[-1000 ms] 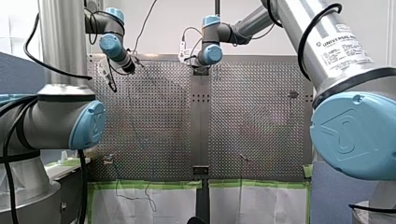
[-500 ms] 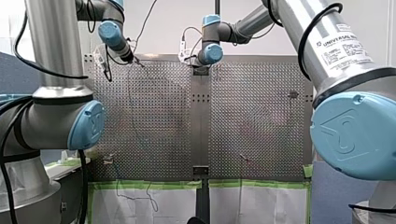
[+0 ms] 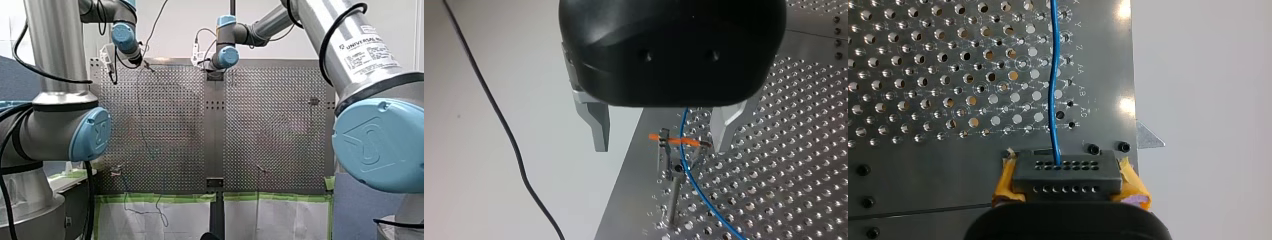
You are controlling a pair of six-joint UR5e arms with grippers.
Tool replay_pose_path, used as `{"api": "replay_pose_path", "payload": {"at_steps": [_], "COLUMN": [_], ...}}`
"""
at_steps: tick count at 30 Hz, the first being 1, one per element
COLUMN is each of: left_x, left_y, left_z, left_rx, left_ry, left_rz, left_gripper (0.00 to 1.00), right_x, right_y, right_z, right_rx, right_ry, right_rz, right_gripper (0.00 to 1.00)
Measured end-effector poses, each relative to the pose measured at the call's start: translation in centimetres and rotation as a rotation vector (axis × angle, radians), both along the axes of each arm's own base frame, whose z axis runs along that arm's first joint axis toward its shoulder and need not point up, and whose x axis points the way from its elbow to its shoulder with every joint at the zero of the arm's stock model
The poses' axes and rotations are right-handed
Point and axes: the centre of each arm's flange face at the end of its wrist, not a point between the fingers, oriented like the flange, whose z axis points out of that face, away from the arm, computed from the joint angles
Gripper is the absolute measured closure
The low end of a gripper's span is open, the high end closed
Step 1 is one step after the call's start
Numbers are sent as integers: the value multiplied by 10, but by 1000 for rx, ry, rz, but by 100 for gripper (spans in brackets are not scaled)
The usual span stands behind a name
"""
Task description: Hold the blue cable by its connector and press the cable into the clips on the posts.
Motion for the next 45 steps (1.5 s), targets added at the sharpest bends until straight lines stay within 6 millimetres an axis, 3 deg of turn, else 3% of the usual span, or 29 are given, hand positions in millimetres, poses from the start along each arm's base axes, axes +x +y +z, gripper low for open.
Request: {"api": "replay_pose_path", "payload": {"at_steps": [16,45], "left_x": [7,6], "left_y": [-15,-19], "left_z": [-10,-13], "left_rx": [143,371], "left_ry": [33,71], "left_rz": [-39,-37], "left_gripper": [0,0], "right_x": [0,-1], "right_y": [1,0], "right_z": [-1,-1], "right_rx": [5,7], "right_ry": [5,6], "right_rz": [0,-2], "right_gripper": [100,100]}}
